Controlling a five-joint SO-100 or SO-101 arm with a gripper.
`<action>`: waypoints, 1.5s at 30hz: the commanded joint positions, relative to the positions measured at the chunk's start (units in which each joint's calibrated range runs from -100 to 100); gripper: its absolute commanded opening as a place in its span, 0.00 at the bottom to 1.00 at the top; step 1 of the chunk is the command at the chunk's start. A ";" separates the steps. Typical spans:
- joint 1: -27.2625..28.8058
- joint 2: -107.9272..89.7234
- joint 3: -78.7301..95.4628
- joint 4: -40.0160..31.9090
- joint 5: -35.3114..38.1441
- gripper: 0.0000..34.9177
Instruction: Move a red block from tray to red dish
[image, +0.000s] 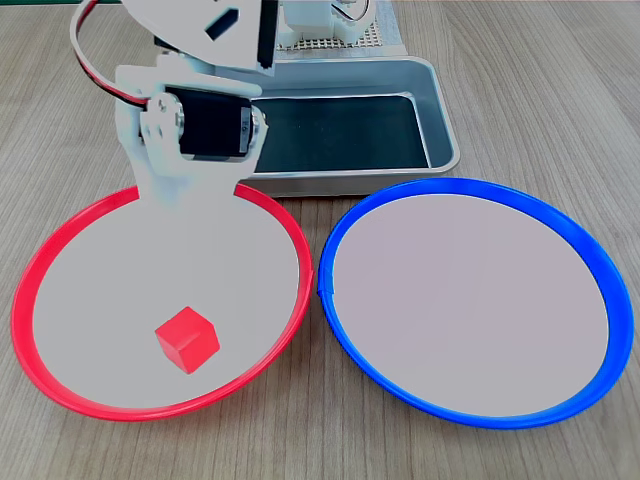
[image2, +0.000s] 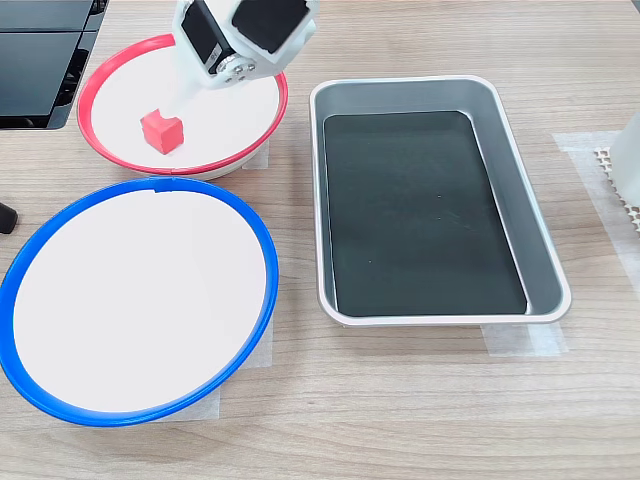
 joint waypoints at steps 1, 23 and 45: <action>-0.60 -8.65 4.18 -1.75 -2.15 0.01; -7.28 -105.79 84.47 14.34 -28.23 0.00; -5.78 -116.62 88.11 18.22 -29.55 0.01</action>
